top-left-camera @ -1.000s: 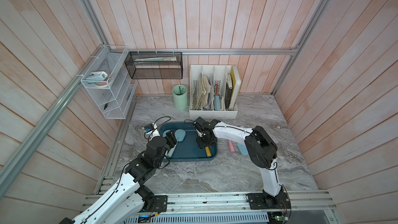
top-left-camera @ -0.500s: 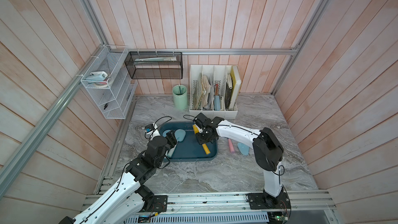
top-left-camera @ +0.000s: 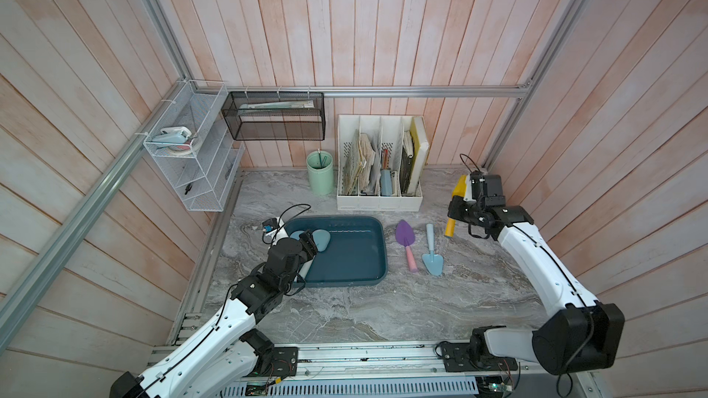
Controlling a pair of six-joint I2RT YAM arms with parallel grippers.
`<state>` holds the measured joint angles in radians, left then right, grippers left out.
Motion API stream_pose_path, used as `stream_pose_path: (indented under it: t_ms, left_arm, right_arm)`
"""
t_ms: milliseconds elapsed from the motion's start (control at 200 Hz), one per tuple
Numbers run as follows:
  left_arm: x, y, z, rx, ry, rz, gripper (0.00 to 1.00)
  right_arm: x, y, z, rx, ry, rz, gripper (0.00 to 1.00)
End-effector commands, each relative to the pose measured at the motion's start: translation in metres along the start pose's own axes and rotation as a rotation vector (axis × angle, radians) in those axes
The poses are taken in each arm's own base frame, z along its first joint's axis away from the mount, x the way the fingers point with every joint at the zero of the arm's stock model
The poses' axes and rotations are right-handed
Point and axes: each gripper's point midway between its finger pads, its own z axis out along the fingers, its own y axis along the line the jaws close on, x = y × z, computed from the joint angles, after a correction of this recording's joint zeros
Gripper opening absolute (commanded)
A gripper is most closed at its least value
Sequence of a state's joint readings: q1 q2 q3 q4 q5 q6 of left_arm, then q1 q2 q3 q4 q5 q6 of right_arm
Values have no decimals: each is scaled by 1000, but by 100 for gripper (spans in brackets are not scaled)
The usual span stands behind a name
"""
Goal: Take the shovel out of the storage box
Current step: Place the shovel at the center of the board.
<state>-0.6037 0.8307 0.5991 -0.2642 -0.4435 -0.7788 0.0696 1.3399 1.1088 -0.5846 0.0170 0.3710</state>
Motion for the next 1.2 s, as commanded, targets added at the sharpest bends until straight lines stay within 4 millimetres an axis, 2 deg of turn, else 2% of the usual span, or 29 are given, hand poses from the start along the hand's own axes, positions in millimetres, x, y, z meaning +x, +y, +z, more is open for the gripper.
stream_pose_path:
  t_ms: [0, 110, 275, 370, 450, 605, 765, 935, 1005, 1100, 1195]
  left_arm:
    - [4, -1, 4, 13, 8, -4, 75]
    - [5, -1, 6, 15, 13, -4, 75]
    - [5, -2, 8, 9, 28, 9, 75]
    - [10, 2, 11, -1, 34, 1, 75]
    - [12, 1, 13, 15, 37, -14, 75]
    - [13, -1, 17, 22, 45, -11, 75]
    - [12, -4, 18, 27, 55, -9, 75]
    - [10, -4, 15, 33, 51, -19, 75]
    - [10, -4, 13, 37, 47, -27, 75]
    - [9, -3, 11, 39, 41, -37, 75]
    - [9, -1, 10, 33, 40, -43, 75]
  right_arm:
    - [31, -39, 18, 69, 111, 49, 0]
    - [49, -55, 39, 107, 166, 80, 0]
    - [91, -61, 75, 105, 310, 73, 0]
    - [107, -65, 86, 114, 348, 88, 0]
    - [112, -68, 88, 126, 362, 91, 0]
    - [117, -71, 93, 142, 387, 95, 13]
    - [126, -69, 98, 131, 423, 111, 19]
    - [128, -73, 96, 153, 431, 111, 35]
    - [122, -72, 92, 156, 417, 109, 42]
    - [101, -70, 82, 159, 352, 105, 47]
    - [71, -67, 66, 174, 271, 95, 51]
